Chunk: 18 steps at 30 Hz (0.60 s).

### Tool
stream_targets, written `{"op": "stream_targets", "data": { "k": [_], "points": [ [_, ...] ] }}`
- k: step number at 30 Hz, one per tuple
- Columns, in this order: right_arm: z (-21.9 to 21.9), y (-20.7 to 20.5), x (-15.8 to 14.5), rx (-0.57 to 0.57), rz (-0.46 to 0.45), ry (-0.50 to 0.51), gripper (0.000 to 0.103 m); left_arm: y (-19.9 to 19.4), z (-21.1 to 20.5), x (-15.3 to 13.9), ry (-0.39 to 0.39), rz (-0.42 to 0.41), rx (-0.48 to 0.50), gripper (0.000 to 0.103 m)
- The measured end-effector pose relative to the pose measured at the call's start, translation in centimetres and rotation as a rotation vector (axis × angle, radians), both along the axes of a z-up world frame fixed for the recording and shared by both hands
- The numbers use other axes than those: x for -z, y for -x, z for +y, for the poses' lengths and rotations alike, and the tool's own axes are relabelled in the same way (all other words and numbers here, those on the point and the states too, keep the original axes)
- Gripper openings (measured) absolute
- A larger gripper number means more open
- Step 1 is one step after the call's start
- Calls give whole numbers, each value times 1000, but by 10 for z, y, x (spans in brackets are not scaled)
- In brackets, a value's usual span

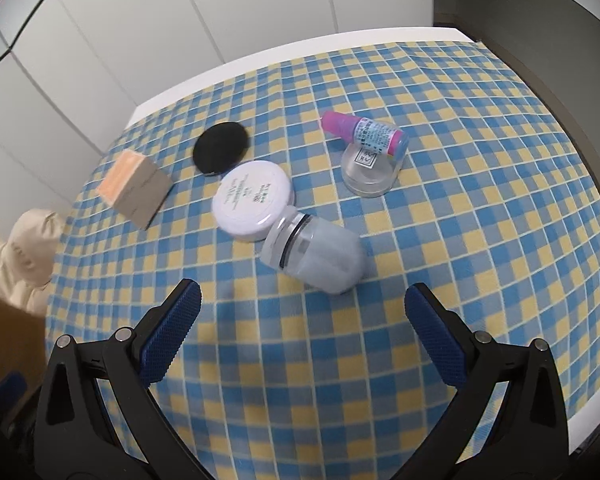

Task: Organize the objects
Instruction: 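Grasp the frosted container with the right tool while the left tool approaches the white compact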

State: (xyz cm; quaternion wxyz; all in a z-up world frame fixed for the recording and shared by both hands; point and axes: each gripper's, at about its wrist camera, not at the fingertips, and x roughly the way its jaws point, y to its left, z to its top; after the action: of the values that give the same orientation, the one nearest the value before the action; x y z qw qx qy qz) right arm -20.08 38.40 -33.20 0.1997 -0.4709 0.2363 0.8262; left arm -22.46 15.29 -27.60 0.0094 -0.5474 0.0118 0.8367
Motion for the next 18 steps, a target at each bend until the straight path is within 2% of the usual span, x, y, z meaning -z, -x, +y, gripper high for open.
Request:
{"op": "stream_targets", "data": {
  "k": [4,6,8,9,15,18],
  "points": [
    [0,4,4,45,-21,-40,95,3,0,6,9,-8,4,97],
    [0,6,4,54,-39,-89,85,5,3,10,18,-20,9,97],
    [2,6,4,56,-42,-132,67,6,6,12,24,-23,17,97],
    [4,4,3,57,-39,-152,62,6,8,13,29,-23,22,97],
    [10,-4,1,-40,8,-161,62,3,20,18,44,-30,48,97],
    [15,-7,1,-64,-12,-178,62,3,29,20,54,-31,69,97]
  ]
}}
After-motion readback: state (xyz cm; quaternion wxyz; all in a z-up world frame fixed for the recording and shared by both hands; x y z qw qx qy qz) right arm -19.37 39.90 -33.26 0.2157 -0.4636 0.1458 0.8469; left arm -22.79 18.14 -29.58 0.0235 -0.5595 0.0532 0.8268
